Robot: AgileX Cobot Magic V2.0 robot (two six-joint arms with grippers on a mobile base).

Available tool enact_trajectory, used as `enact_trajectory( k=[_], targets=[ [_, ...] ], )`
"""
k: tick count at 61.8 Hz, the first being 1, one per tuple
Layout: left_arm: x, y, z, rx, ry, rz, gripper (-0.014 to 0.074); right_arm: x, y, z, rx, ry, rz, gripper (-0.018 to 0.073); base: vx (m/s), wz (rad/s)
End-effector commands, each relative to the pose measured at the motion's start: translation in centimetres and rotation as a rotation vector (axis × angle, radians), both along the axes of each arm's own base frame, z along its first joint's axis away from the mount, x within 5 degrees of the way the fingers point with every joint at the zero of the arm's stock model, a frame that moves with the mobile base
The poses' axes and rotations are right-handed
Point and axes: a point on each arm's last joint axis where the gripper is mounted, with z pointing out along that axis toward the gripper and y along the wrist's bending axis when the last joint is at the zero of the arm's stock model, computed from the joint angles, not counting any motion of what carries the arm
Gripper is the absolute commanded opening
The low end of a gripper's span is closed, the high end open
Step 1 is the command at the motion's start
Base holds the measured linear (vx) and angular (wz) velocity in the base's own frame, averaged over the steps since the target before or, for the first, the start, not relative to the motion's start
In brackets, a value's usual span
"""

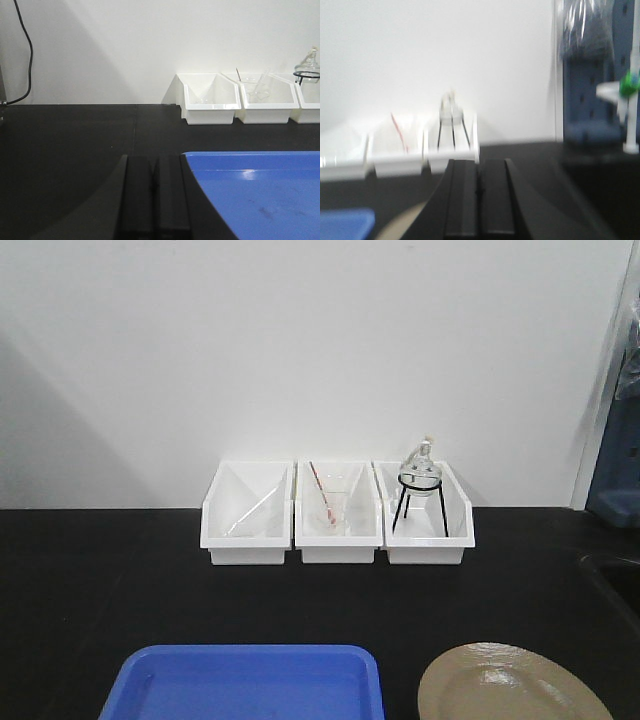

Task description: Place disk in tray to left cabinet

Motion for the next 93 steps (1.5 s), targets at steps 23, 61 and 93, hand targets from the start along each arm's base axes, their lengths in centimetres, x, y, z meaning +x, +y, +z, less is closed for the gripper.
enact_trajectory(
  k=[23, 61, 93],
  targets=[
    [-0.1, 0.1, 0.2, -0.015, -0.077, 0.006, -0.0003, 10.2, -0.2, 10.0, -0.049, 0.13, -0.003, -0.0006, 0.0, 0.0],
    [-0.1, 0.1, 0.2, -0.015, -0.077, 0.006, -0.0003, 12.6, -0.3, 6.1, -0.039, 0.465, -0.009, 0.0461, 0.0, 0.0],
    [-0.1, 0.1, 0.2, -0.015, -0.077, 0.006, -0.0003, 13.2, -2.9, 2.3, 0.588, 0.746, -0.197, 0.0615, 0.0, 0.0]
  ],
)
